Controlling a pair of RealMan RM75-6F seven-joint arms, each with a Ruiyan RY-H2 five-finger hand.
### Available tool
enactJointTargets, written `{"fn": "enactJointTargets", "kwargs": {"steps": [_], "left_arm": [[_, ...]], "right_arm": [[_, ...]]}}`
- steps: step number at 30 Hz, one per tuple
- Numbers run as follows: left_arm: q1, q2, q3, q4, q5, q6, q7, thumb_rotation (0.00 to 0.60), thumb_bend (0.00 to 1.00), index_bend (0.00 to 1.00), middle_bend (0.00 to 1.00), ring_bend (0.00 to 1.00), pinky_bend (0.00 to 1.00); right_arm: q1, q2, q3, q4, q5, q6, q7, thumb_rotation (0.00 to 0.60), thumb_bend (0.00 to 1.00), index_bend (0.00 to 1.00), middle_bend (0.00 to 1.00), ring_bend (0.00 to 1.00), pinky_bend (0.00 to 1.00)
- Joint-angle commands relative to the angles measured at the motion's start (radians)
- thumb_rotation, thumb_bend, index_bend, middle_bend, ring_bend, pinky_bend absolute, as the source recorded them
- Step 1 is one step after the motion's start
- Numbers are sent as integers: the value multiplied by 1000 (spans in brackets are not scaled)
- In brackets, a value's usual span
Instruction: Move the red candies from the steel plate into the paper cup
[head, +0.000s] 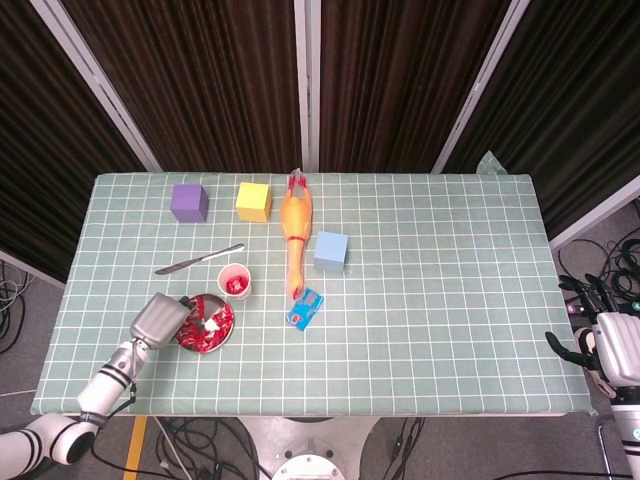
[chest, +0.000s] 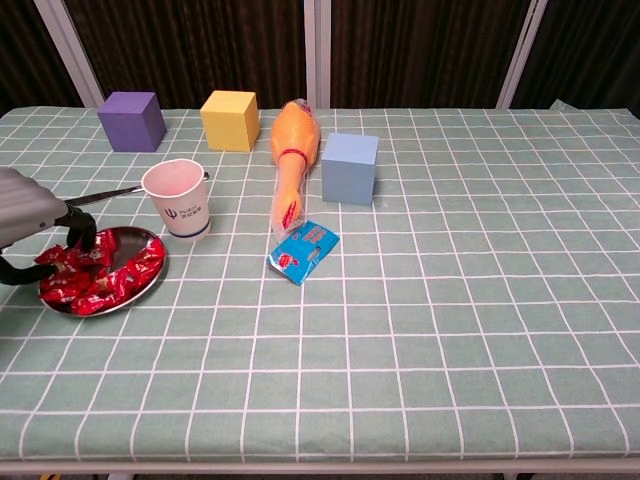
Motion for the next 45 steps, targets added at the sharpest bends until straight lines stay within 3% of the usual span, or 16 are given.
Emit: {"fn": "enactJointTargets", "kwargs": {"steps": [1,18,36,45], "left_arm": [[2,-10,-1,13,8,5,-3,600,376,451,485,889,1000],[8,-67,-4,109,34,6,-47,600,350,574,606,902,1000],[6,-68,-5,122,83,18,-162,600,521,721,745,933,1000],[12,-11,-30,41,82,52,-227,600,557,741,758,940,1000]], "right_arm": [[0,1,0,-1,1,-1,-1,600,197,133,232,70,417],[-1,5,0,-3,7,-2,-1,600,197,132,232,70,417],[-1,4,-1,-1,6,-1,5,600,195,132,232,70,420],[1,3,0,3,4,-2,9,600,194,132,232,70,420]]}}
